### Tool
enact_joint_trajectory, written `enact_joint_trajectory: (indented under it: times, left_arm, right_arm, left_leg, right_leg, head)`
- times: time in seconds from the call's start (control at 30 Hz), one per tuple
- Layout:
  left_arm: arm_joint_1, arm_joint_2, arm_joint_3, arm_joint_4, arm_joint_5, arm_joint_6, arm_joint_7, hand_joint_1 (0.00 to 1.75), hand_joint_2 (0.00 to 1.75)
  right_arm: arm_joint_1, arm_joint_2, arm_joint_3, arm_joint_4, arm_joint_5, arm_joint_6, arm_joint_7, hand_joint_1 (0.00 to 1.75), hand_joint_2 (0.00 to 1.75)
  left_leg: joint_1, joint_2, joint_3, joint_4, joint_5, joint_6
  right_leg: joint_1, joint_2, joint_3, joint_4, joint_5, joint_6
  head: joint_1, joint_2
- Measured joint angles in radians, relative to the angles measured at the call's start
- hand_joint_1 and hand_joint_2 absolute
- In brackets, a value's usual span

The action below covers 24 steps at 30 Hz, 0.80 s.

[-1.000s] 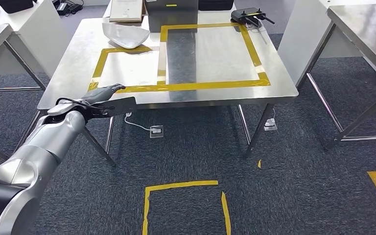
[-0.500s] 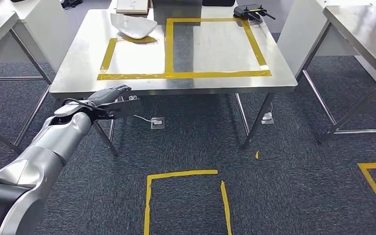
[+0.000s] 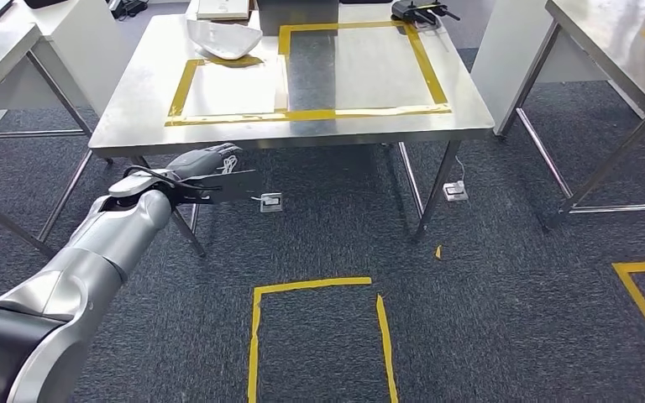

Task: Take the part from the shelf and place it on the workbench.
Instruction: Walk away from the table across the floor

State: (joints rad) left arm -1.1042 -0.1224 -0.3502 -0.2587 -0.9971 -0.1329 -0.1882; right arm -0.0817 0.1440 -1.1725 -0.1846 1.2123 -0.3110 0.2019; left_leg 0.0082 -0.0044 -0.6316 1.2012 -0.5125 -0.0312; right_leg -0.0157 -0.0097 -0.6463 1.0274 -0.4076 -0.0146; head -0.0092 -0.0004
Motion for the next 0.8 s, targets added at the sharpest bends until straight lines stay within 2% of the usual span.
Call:
enact_joint_trajectory:
  times: [0.03,0.07,0.1,0.17,0.2,0.23,0.27,0.33,0.37,0.4,0.43,0.47,0.5,0.53,0.57,0.6,0.67,0.7,0.8]
  left_arm:
    - [-0.004,-0.005,0.000,-0.001,-0.001,0.000,0.004,0.00,0.00]
    - [-0.008,-0.011,0.000,-0.002,-0.002,-0.001,0.008,0.00,0.00]
    - [-0.011,-0.015,0.000,-0.003,-0.003,-0.002,0.011,0.00,0.00]
    - [-0.015,-0.021,0.000,-0.003,-0.006,-0.008,0.014,0.00,0.00]
    - [-0.016,-0.021,0.000,-0.002,-0.007,-0.011,0.013,0.00,0.00]
    - [-0.017,-0.019,0.001,-0.003,-0.007,-0.014,0.011,0.00,0.00]
    - [-0.018,-0.014,0.003,-0.003,-0.006,-0.015,0.006,0.00,0.00]
    - [-0.017,0.005,0.009,-0.004,-0.002,-0.015,-0.007,0.00,0.00]
    - [-0.014,0.019,0.012,-0.003,0.000,-0.016,-0.016,0.00,0.00]
    - [-0.010,0.031,0.015,-0.003,0.001,-0.016,-0.024,0.00,0.00]
    - [-0.006,0.044,0.018,-0.003,0.002,-0.016,-0.031,0.00,0.00]
    - [-0.003,0.055,0.020,-0.003,0.003,-0.016,-0.037,0.00,0.00]
    - [-0.001,0.063,0.022,-0.003,0.005,-0.016,-0.042,0.00,0.00]
    - [0.000,0.070,0.024,-0.005,0.009,-0.018,-0.049,0.00,0.00]
    - [0.000,0.075,0.028,-0.006,0.017,-0.023,-0.059,0.00,0.44]
    - [0.000,0.080,0.032,-0.008,0.027,-0.030,-0.072,0.00,0.87]
    - [-0.001,0.091,0.046,-0.010,0.052,-0.049,-0.099,0.00,1.75]
    - [-0.001,0.096,0.055,-0.011,0.066,-0.056,-0.114,0.00,1.75]
    - [-0.007,0.113,0.089,-0.017,0.120,-0.068,-0.168,0.00,1.75]
  right_arm:
    - [-0.004,0.006,0.000,0.000,0.001,-0.008,0.000,0.00,0.00]
    - [-0.008,0.011,0.000,0.000,0.001,-0.015,0.000,0.00,0.00]
    - [-0.011,0.016,0.000,0.000,0.002,-0.020,0.000,0.00,0.00]
    - [-0.014,0.025,-0.001,0.000,-0.003,-0.017,-0.001,0.00,0.00]
    - [-0.014,0.028,-0.002,0.000,-0.006,-0.005,-0.001,0.00,0.00]
    - [-0.013,0.031,-0.003,0.000,-0.007,0.011,-0.001,0.00,0.00]
    - [-0.012,0.031,-0.003,0.000,-0.007,0.029,-0.001,0.00,0.00]
    - [-0.009,0.031,-0.004,0.000,0.000,0.056,-0.001,0.00,0.00]
    - [-0.007,0.030,-0.004,0.000,0.004,0.065,-0.001,0.00,0.00]
    - [-0.006,0.029,-0.004,0.000,0.007,0.072,-0.001,0.00,0.00]
    - [-0.005,0.028,-0.004,0.000,0.010,0.077,0.000,0.00,0.00]
    - [-0.004,0.027,-0.004,0.000,0.012,0.080,0.000,0.00,0.00]
    - [-0.005,0.026,-0.004,-0.001,0.014,0.082,0.000,0.00,0.00]
    - [-0.006,0.025,-0.003,-0.001,0.015,0.084,0.000,0.00,0.00]
    - [-0.008,0.025,-0.003,-0.001,0.016,0.087,0.000,0.00,0.00]
    - [-0.009,0.024,-0.002,-0.002,0.018,0.090,0.000,0.00,0.00]
    - [-0.010,0.024,-0.001,-0.002,0.020,0.095,-0.001,0.00,0.00]
    - [-0.010,0.024,0.000,-0.002,0.020,0.096,-0.001,0.00,0.00]
    - [-0.010,0.024,0.000,-0.003,0.015,0.101,-0.001,0.00,0.00]
  left_leg:
    - [-0.001,-0.001,0.051,-0.071,0.003,0.004]
    - [-0.004,-0.002,0.088,-0.127,0.000,0.009]
    - [-0.007,-0.003,0.109,-0.162,-0.007,0.016]
    - [-0.013,-0.004,0.106,-0.175,0.000,0.031]
    - [-0.013,-0.003,0.102,-0.179,0.008,0.039]
    - [-0.012,-0.002,0.096,-0.183,0.019,0.048]
    - [-0.011,-0.001,0.089,-0.187,0.030,0.055]
    - [-0.011,0.002,0.068,-0.187,0.049,0.063]
    - [-0.011,0.003,0.056,-0.185,0.057,0.063]
    - [-0.012,0.004,0.043,-0.183,0.065,0.063]
    - [-0.012,0.005,0.030,-0.180,0.073,0.061]
    - [-0.011,0.005,0.017,-0.176,0.080,0.059]
    - [-0.010,0.004,0.006,-0.172,0.085,0.056]
    - [-0.010,0.004,-0.004,-0.169,0.090,0.052]
    - [-0.011,0.003,-0.010,-0.166,0.094,0.046]
    - [-0.011,0.003,-0.014,-0.164,0.098,0.040]
    - [-0.011,0.002,-0.014,-0.170,0.111,0.027]
    - [-0.012,0.002,-0.012,-0.177,0.115,0.026]
    - [-0.015,0.002,-0.009,-0.197,0.126,0.055]
  right_leg:
    - [0.000,0.001,-0.009,0.001,0.008,0.005]
    - [0.000,0.001,-0.014,0.001,0.016,0.011]
    - [0.001,0.001,-0.017,0.000,0.025,0.019]
    - [-0.002,0.002,-0.019,-0.007,0.040,0.034]
    - [-0.004,0.002,-0.022,-0.006,0.040,0.040]
    - [-0.006,0.003,-0.030,0.007,0.022,0.045]
    - [-0.007,0.003,-0.043,0.040,-0.012,0.049]
    - [-0.007,0.005,-0.082,0.160,-0.105,0.054]
    - [-0.007,0.006,-0.098,0.223,-0.137,0.056]
    - [-0.007,0.007,-0.102,0.263,-0.147,0.057]
    - [-0.007,0.007,-0.090,0.271,-0.138,0.057]
    - [-0.007,0.007,-0.059,0.242,-0.115,0.056]
    - [-0.007,0.007,-0.014,0.184,-0.094,0.055]
    - [-0.005,0.007,0.033,0.118,-0.087,0.052]
    - [-0.003,0.007,0.069,0.065,-0.087,0.046]
    - [0.000,0.008,0.089,0.030,-0.095,0.039]
    - [0.004,0.009,0.092,0.013,-0.095,0.023]
    - [0.004,0.009,0.091,0.006,-0.091,0.019]
    - [0.002,0.010,0.090,-0.008,-0.075,0.014]
  head:
    - [0.000,0.000]
    - [0.001,0.000]
    - [0.000,0.000]
    - [0.000,0.000]
    - [-0.001,0.000]
    - [0.000,0.000]
    - [0.000,0.000]
    - [0.002,0.000]
    - [0.002,0.000]
    - [0.002,0.000]
    - [0.002,0.000]
    - [0.002,0.000]
    - [0.002,0.000]
    - [0.002,0.000]
    - [0.002,0.000]
    - [0.002,0.000]
    - [0.002,0.000]
    - [0.002,0.000]
    - [-0.001,0.000]
